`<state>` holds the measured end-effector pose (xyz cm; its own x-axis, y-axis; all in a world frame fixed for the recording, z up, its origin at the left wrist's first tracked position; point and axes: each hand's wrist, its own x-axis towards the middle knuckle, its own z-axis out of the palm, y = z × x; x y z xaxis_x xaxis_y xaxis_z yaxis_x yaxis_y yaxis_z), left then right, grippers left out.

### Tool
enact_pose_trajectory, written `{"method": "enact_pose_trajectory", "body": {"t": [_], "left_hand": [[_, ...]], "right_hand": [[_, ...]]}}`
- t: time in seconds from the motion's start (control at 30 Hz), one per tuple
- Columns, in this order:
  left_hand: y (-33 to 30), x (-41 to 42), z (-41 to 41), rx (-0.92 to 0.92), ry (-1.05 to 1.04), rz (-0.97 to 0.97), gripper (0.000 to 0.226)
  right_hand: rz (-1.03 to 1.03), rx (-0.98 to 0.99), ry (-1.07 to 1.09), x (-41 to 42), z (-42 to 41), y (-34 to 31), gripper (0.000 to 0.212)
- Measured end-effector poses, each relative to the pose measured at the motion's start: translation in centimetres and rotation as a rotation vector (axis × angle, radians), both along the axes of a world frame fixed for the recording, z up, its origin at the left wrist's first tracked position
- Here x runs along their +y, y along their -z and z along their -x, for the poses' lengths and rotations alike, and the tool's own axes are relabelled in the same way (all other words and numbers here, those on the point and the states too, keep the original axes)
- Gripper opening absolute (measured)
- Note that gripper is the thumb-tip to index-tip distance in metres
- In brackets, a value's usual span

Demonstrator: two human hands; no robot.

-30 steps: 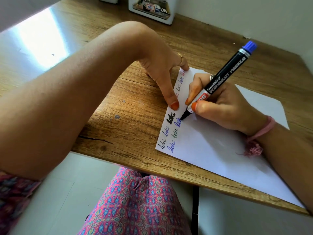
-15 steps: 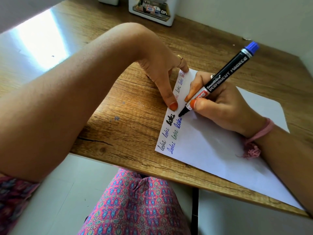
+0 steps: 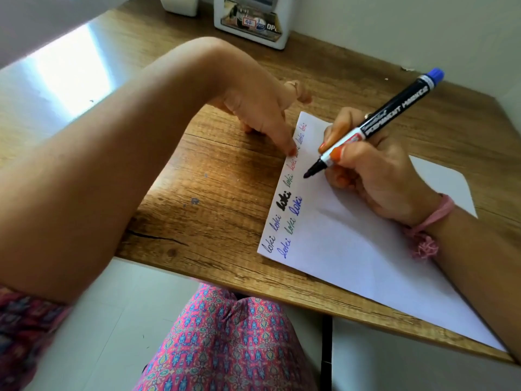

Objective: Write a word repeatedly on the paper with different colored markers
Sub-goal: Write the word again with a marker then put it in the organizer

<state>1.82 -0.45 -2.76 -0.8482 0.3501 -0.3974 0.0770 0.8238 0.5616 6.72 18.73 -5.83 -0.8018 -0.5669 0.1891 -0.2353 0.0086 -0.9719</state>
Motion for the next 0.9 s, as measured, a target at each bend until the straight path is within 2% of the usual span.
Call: {"method": "enact_pose_trajectory", "body": {"t": [0.07,0.1,0.17,0.3,0.4,0.53,0.67,0.77,0.9], "left_hand": [[-0.6,0.0,0.1,-0.040,-0.051,-0.079,0.048],[-0.8,-0.3,0.3,-0.068,-0.057,-0.105,0.045],[-1.3,-1.0,0.2,-0.085,-0.043,-0.135,0.045],[-1.8,-2.4,-0.3,-0.130,-0.027,-0.321,0.048],[-1.8,-3.0,-0.3,-0.166,-0.068,-0.464,0.051],[-1.7,-3.2,-0.2,-0.220,-0.099,-0.600,0.041],[-1.2,-3.3,0.0,-0.215,-0.079,-0.681,0.053],[-0.9,-3.3,0.4,-0.201,-0.098,-0.748,0.051],[-0.5,-3.5,0.7,-0.188,-0.121,-0.803,0.046]], "right_hand": [[0.126,-0.172,0.068,0.1,0.3,-0.2,0.003],[0.174,-0.241,0.106,0.1,0.5,-0.3,0.007],[0.222,-0.313,0.144,0.1,0.8,-0.6,0.015],[0.250,-0.362,0.178,0.1,1.0,-0.6,0.016],[0.265,-0.367,0.100,0.3,1.0,-0.6,0.025],[0.332,-0.453,0.020,0.6,1.3,-0.9,0.045],[0.375,-0.477,0.099,0.5,1.4,-1.0,0.034],[0.399,-0.492,0.214,0.3,1.1,-1.2,0.020],[0.426,-0.494,0.267,0.2,1.1,-1.2,0.024]]}}
